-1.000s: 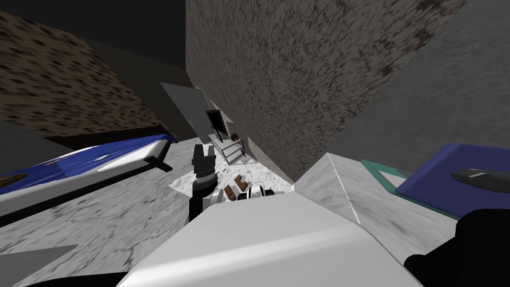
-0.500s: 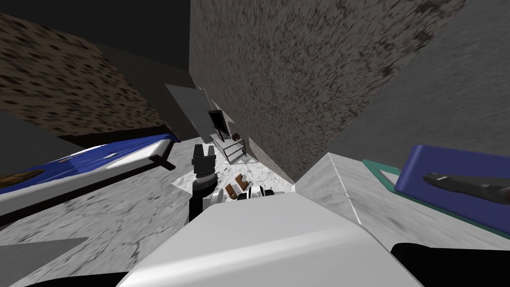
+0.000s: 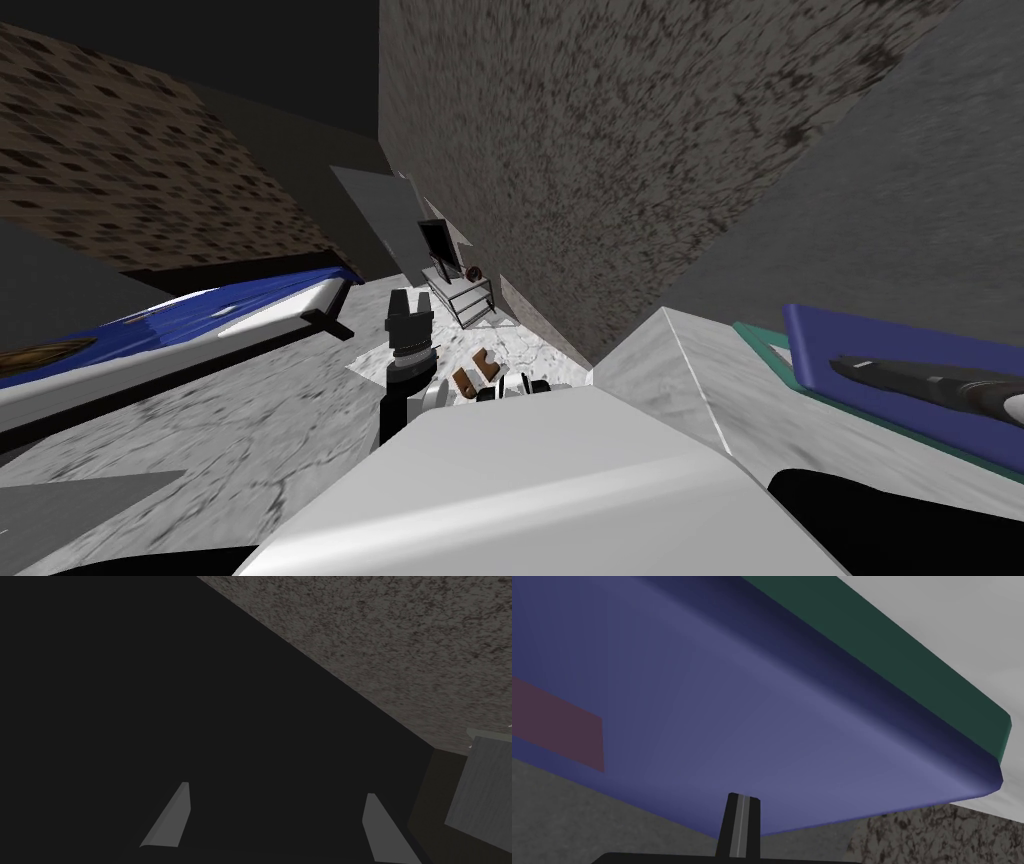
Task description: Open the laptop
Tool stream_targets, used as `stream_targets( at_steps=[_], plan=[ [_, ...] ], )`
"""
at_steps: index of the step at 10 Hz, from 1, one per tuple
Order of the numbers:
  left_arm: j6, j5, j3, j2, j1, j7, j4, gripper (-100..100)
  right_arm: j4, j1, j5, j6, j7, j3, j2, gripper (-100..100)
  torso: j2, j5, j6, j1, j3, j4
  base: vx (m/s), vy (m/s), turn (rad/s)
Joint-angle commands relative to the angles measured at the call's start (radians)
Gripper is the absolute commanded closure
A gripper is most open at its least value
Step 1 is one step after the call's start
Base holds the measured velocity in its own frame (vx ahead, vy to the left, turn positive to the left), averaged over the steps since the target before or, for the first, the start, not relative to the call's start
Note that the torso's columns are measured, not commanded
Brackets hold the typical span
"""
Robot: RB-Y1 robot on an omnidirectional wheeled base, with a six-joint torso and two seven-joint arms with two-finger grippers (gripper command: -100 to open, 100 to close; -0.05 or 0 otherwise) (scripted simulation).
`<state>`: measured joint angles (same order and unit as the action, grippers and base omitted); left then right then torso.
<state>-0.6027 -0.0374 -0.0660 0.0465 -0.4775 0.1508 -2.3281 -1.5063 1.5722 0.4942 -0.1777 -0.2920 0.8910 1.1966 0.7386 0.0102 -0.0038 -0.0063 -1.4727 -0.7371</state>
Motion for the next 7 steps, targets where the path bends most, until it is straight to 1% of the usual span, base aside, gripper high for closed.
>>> stream_targets(
  at_steps=[1, 2, 3, 4, 5, 6, 7],
  plan=[
    [0.0, 0.0, 0.0, 0.0, 0.0, 0.0, 0.0, 0, 0.079, -0.065, -0.007, -0.06, 0.001, -0.066, 0.043, -100, -0.001, -0.001, -0.002, 0.001, -0.001, 0.0, -0.094, 0.032, 0.084],
    [0.0, 0.0, 0.0, 0.0, 0.0, 0.0, 0.0, 0, 0.11, -0.084, -0.007, -0.06, 0.001, -0.083, 0.043, -100, -0.004, -0.001, 0.001, 0.001, -0.003, 0.001, -0.046, 0.013, -0.008],
    [0.0, 0.0, 0.0, 0.0, 0.0, 0.0, 0.0, 0, 0.15, -0.117, -0.007, -0.06, 0.001, -0.107, 0.043, -100, -0.006, 0.0, 0.002, 0.0, -0.004, 0.002, -0.011, 0.009, -0.008],
    [0.0, 0.0, 0.0, 0.0, 0.0, 0.0, 0.0, 0, 0.15, -0.147, -0.007, -0.06, 0.001, -0.126, 0.043, -100, -0.006, -0.003, 0.003, 0.0, -0.005, 0.002, 0.008, 0.003, -0.008],
    [0.0, 0.0, 0.0, 0.0, 0.0, 0.0, 0.0, 0, 0.199, -0.177, -0.014, -0.111, 0.003, -0.154, 0.086, -100, -0.006, -0.001, 0.002, -0.001, -0.005, 0.002, -0.058, 0.028, 0.074],
    [0.0, 0.0, 0.0, 0.0, 0.0, 0.0, 0.0, 0, 0.231, -0.211, -0.014, -0.119, 0.003, -0.185, 0.086, -100, -0.005, 0.004, -0.004, -0.002, -0.003, 0.002, -0.088, 0.037, 0.088],
    [0.0, 0.0, 0.0, 0.0, 0.0, 0.0, 0.0, 0, 0.272, -0.249, -0.014, -0.12, 0.003, -0.212, 0.086, -100, -0.006, 0.006, -0.003, -0.002, -0.002, 0.003, -0.053, 0.018, 0.065]
  ],
)
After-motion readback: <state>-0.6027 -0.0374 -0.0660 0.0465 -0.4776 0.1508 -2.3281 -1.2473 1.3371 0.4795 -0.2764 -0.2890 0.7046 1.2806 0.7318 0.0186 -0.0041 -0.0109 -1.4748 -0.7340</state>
